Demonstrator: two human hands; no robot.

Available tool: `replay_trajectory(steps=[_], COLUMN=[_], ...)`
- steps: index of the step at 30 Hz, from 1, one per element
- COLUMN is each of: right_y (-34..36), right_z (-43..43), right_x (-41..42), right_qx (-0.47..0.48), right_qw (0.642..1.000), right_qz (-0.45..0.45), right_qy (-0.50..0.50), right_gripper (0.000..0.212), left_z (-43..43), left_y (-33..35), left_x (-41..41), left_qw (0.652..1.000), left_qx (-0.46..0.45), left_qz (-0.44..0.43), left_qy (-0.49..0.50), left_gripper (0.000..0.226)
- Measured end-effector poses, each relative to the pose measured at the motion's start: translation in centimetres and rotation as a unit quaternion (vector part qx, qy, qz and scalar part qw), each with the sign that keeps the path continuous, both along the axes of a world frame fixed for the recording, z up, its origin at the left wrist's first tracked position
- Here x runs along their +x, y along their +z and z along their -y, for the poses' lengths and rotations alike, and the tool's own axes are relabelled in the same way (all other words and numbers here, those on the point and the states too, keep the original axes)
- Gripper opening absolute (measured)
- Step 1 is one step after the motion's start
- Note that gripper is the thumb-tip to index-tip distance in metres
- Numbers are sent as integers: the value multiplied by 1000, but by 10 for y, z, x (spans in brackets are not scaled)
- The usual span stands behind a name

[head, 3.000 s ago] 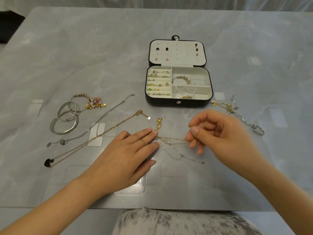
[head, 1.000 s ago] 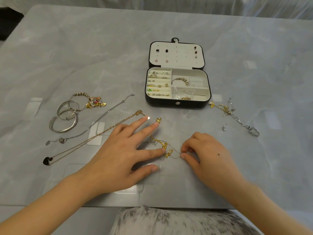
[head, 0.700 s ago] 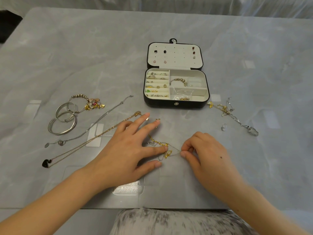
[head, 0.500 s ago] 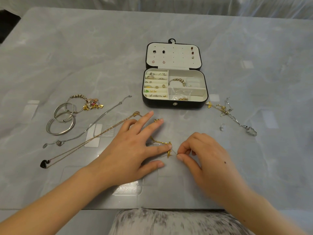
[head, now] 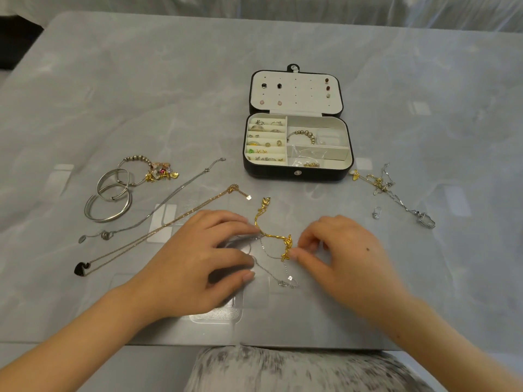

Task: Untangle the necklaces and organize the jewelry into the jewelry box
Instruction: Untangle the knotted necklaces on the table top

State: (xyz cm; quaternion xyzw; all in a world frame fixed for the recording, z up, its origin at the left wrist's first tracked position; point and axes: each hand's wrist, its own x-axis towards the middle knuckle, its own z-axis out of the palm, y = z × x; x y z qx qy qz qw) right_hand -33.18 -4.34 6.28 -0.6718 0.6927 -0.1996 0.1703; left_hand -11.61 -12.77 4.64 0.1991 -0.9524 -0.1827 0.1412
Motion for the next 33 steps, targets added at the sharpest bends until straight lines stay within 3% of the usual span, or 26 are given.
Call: replay_trajectory(steps=[4,10,13,17,20,23,27,33], right_y=[-6,-3,0,-7,-2,-1,-5,-1], right_z=[14,21,27,33,28,17,8,-15], right_x=[6,0,-9,-13,-2,16,26,18], right_qx=[47,102,89,23,-26,1,73,46], right_qw=[998,995,995,991,994,997,994,993], right_qz=[-36,-19,-30,-134,-102,-76,-71,-88], right_qy=[-4,-7,-27,-18,-3,32,36,65], right_gripper=[29,12,12,7,10,17,11,27], left_z=[-1,-3,-4,-3,-4,-4,-4,-8], left_y=[-1,-10,-13,-14,-11,-9,-10,-11], left_x=[0,4,6,8,7,6,5,11], left_qw=[999,997,996,996,998,998,997,998], left_qx=[-13,-66,-78,-78,-58,-37,-43,-46], left_qz=[-9,36,35,33,19,8,11,16], left_qy=[36,23,20,19,32,49,56,34], left_gripper=[28,31,30,29,30,31,27,20])
